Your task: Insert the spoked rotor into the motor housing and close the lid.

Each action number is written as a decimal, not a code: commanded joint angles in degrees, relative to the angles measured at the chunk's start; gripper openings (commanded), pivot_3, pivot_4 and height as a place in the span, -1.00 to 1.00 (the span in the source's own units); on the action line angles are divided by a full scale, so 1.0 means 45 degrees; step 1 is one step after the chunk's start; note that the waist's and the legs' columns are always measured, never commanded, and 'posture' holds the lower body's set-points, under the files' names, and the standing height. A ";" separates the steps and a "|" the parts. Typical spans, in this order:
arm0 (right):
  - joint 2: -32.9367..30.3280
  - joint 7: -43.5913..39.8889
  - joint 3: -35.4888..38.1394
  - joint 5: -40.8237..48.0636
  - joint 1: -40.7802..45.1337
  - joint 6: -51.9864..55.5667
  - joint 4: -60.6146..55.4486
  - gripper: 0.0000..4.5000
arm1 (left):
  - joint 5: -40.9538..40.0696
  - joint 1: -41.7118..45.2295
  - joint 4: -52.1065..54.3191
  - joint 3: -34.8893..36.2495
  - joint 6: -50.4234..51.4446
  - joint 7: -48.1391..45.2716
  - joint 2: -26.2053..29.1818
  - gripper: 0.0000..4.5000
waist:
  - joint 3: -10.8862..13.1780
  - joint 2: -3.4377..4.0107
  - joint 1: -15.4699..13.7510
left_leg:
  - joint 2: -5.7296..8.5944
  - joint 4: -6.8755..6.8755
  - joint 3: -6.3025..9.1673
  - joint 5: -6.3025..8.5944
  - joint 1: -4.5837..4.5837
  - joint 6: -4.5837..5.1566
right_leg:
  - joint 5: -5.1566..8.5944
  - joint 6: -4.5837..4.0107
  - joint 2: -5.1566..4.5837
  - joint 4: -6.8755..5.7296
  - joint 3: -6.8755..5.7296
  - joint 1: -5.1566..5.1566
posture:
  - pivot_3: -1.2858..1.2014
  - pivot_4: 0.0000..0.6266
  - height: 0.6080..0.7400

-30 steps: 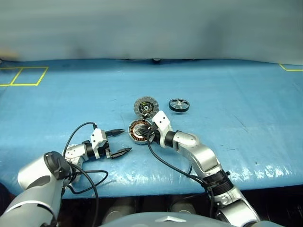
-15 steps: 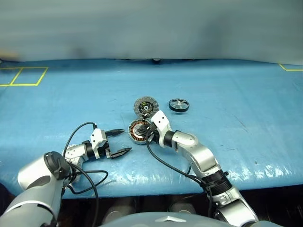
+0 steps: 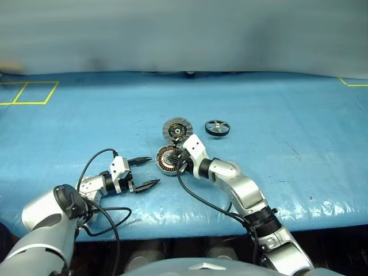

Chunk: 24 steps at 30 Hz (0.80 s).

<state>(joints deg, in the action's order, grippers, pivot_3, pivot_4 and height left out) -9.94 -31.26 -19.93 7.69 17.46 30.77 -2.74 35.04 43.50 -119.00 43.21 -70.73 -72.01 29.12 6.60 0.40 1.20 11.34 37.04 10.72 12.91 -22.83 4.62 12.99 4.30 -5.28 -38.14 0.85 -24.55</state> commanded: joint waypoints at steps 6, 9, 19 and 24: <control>0.0371 -0.0150 -0.0015 0.0234 -0.0007 -0.0052 -0.0606 -0.71 | 0.0035 -0.0185 -0.0222 -0.0244 -0.0118 0.0193 -0.0072 1.00 | -0.0001 0.0002 0.0002 | 0.0000 0.0000 0.0000 -0.0002 0.0003 -0.0003 | 0.0000 0.0000 0.0001 -0.0006 0.0001 0.0000 | 0.03 -0.52 1.00; 0.0407 -0.0064 0.0043 0.0143 -0.0011 -0.0060 -0.0492 -0.71 | 0.0033 -0.0183 -0.0222 -0.0295 -0.0122 0.0229 -0.0068 1.00 | -0.0002 0.0003 0.0001 | 0.0000 0.0002 0.0000 -0.0001 0.0004 -0.0007 | 0.0000 0.0000 0.0000 -0.0008 0.0002 0.0002 | 0.03 -0.52 1.00; 0.0348 0.0037 0.0158 -0.0018 0.0077 -0.0141 -0.0173 -0.71 | 0.0006 -0.0200 -0.0222 -0.0366 -0.0159 0.0280 -0.0051 1.00 | -0.0003 0.0004 0.0001 | 0.0000 0.0001 0.0000 0.0001 0.0008 -0.0012 | 0.0000 -0.0001 0.0002 -0.0011 0.0002 0.0001 | 0.03 -0.52 1.00; 0.0355 -0.0013 0.0095 -0.0017 0.0038 -0.0118 -0.0114 -0.71 | 0.0020 -0.0201 -0.0222 -0.0424 -0.0198 0.0351 -0.0039 1.00 | -0.0003 0.0004 0.0002 | 0.0000 0.0001 0.0000 0.0001 0.0009 -0.0012 | 0.0000 -0.0001 0.0001 -0.0012 0.0002 0.0002 | 0.03 -0.52 1.00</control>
<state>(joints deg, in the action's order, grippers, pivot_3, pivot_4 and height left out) -8.66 -31.00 -19.75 7.28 17.11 30.70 -2.54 35.08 43.46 -119.00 42.04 -71.54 -70.58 29.11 6.59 0.41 1.20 11.34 37.05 10.72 12.91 -22.79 4.57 12.99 4.30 -5.28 -38.20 0.86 -24.54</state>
